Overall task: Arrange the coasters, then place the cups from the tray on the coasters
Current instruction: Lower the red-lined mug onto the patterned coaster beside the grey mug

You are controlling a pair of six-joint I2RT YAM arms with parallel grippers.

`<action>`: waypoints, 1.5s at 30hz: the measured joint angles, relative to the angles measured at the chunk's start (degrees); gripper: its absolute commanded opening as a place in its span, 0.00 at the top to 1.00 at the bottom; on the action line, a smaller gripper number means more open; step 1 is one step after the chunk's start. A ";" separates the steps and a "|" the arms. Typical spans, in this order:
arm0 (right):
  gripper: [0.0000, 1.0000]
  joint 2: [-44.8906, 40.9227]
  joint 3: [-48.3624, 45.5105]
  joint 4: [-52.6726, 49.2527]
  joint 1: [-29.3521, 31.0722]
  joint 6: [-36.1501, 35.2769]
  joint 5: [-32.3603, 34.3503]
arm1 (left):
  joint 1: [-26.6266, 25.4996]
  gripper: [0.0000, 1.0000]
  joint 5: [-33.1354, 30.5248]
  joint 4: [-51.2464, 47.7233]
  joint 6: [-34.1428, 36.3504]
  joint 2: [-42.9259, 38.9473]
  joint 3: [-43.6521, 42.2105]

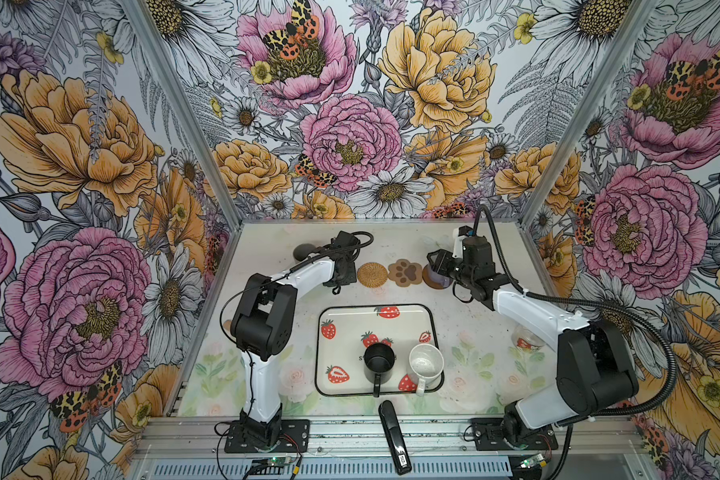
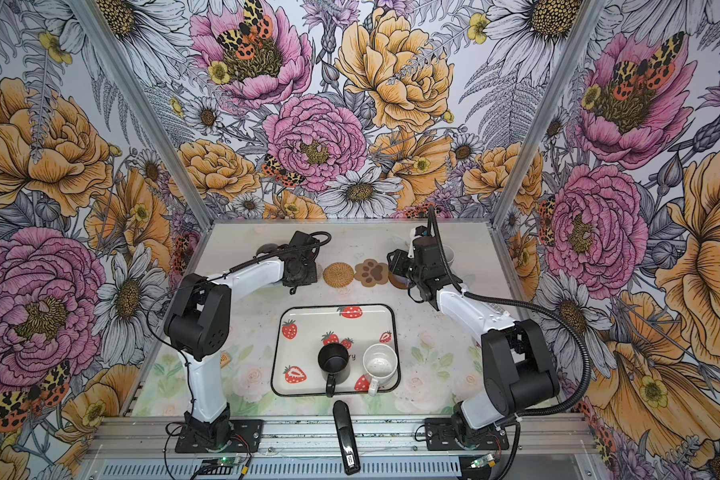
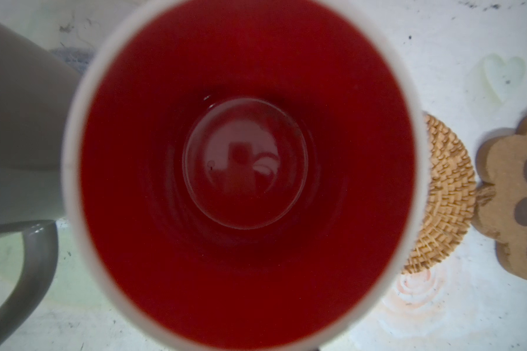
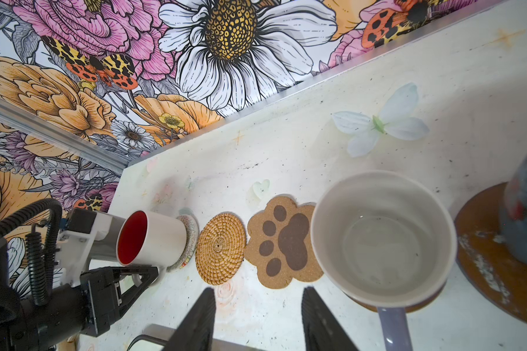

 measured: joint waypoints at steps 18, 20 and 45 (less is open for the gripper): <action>0.52 0.04 0.07 0.00 0.00 -0.02 0.00 | 0.13 1.00 1.11 0.44 0.00 0.59 0.02; 0.52 0.04 0.07 0.00 0.00 0.00 0.00 | 0.13 1.00 1.14 0.46 0.00 0.59 0.02; 0.49 -0.02 0.09 -0.22 0.02 0.02 -0.24 | 0.46 0.47 1.44 2.51 -0.63 -1.09 -2.69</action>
